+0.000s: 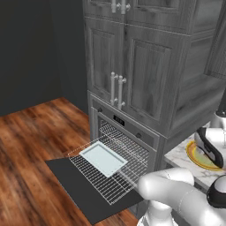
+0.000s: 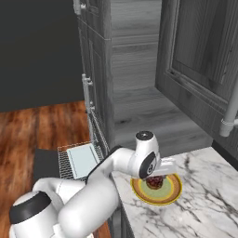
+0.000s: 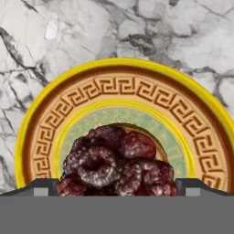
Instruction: Take the baked cake out of the oven and place it on the plate for cooling. Then close the oven door.
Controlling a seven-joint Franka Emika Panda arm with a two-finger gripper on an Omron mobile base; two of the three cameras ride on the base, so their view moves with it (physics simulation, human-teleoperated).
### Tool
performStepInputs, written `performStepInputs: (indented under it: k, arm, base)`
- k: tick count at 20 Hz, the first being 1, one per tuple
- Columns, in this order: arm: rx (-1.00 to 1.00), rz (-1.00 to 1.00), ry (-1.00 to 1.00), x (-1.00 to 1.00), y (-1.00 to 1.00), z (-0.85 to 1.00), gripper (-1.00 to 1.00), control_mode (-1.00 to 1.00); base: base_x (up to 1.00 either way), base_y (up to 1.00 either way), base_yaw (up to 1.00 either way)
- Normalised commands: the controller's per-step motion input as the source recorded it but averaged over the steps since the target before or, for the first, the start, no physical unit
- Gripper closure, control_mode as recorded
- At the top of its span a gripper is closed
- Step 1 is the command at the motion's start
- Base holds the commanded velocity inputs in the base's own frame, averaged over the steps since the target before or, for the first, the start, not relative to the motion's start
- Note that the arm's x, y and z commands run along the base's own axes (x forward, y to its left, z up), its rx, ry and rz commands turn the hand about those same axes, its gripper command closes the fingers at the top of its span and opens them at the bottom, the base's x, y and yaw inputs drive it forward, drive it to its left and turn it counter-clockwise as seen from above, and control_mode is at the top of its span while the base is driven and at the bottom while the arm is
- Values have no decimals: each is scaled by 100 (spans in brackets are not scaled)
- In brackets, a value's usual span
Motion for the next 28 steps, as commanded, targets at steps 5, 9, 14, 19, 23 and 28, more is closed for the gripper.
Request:
performStepInputs:
  k: [5, 9, 14, 19, 23, 28]
  arm:
    - [-14, 4, 0, 0, 13, 0, -100, -100]
    - [-7, 6, 0, 0, 1, 0, -100, -100]
    - [-2, 8, 2, 0, -2, 2, -100, -100]
    - [0, 9, 0, 2, -3, -5, -100, -100]
    - [0, 9, 1, 8, 0, -28, -100, -100]
    - [0, 9, 3, 2, 0, -9, -100, -100]
  base:
    - [0, 0, 0]
    - [0, 0, 0]
    - [0, 0, 0]
    - [0, 0, 0]
    - [0, 0, 0]
    - [0, 0, 0]
